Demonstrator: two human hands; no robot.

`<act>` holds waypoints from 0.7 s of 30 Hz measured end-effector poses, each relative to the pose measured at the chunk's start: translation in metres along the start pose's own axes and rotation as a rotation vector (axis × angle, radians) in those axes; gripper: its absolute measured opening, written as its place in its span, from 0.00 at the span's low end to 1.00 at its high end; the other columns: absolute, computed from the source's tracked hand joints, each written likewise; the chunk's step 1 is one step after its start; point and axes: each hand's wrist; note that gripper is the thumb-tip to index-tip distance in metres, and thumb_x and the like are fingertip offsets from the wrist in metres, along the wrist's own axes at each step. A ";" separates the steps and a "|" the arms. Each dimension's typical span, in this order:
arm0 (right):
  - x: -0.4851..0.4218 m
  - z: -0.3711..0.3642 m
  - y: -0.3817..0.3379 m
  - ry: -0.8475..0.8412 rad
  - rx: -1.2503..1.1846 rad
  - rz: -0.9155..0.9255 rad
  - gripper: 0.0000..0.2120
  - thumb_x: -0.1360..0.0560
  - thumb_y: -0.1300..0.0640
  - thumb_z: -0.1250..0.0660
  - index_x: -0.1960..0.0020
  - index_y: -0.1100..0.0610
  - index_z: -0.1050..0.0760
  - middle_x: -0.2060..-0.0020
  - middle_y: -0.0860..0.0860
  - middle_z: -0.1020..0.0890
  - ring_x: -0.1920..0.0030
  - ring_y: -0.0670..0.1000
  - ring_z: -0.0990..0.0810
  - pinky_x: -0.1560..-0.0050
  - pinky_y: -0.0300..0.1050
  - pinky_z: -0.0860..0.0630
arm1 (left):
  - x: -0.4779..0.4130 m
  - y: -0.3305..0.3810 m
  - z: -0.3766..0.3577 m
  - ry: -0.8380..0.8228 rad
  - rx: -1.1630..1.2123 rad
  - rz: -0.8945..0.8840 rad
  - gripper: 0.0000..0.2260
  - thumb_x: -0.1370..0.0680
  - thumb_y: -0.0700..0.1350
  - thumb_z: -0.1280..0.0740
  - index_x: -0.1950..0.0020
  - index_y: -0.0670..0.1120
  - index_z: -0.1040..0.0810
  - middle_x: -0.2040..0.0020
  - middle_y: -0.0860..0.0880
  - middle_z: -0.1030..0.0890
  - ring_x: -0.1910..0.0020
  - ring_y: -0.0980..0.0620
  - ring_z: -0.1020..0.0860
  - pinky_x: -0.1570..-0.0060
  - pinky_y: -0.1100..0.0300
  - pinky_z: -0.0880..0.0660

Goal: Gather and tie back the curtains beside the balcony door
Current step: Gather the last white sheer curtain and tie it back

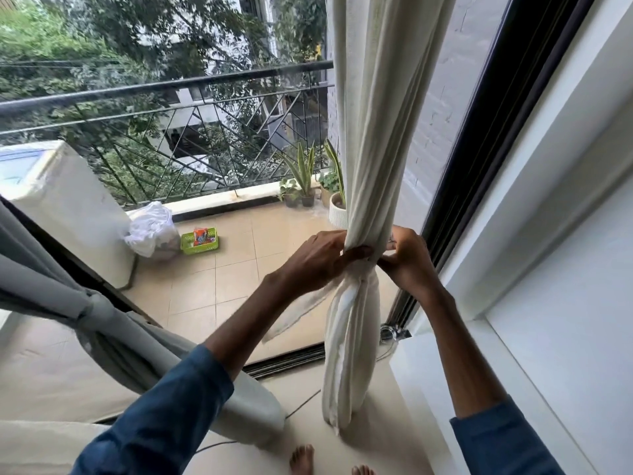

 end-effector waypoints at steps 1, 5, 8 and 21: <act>0.004 -0.001 0.000 0.039 0.003 -0.003 0.11 0.31 0.57 0.23 0.62 0.50 0.26 0.69 0.43 0.19 0.64 0.34 0.19 0.67 0.33 0.26 | 0.000 0.000 -0.003 0.017 0.045 0.001 0.13 0.18 0.52 0.37 0.48 0.44 0.19 0.58 0.51 0.20 0.64 0.52 0.24 0.65 0.61 0.31; 0.034 -0.017 -0.005 0.343 -0.116 -0.039 0.11 0.30 0.64 0.25 0.51 0.55 0.21 0.60 0.46 0.16 0.62 0.43 0.17 0.65 0.48 0.19 | -0.001 0.000 -0.008 0.120 0.037 0.030 0.10 0.18 0.48 0.36 0.52 0.43 0.22 0.65 0.50 0.21 0.69 0.47 0.23 0.68 0.61 0.33; 0.059 -0.031 -0.017 0.365 -0.214 -0.024 0.09 0.29 0.56 0.24 0.52 0.54 0.21 0.59 0.44 0.16 0.61 0.44 0.17 0.63 0.47 0.18 | -0.005 -0.004 -0.012 0.157 0.055 0.092 0.10 0.17 0.49 0.38 0.53 0.44 0.27 0.71 0.50 0.22 0.72 0.46 0.22 0.69 0.58 0.27; 0.076 -0.069 -0.037 0.285 -0.023 -0.032 0.08 0.22 0.57 0.35 0.45 0.57 0.29 0.58 0.48 0.22 0.61 0.46 0.24 0.61 0.46 0.23 | -0.012 0.014 -0.038 0.310 0.147 0.122 0.08 0.17 0.45 0.39 0.47 0.40 0.30 0.68 0.49 0.24 0.74 0.48 0.25 0.77 0.61 0.34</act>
Point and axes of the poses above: each hand's wrist, its own x-axis away from the middle knuckle, its own z-axis out of the back of the hand, y = z × x
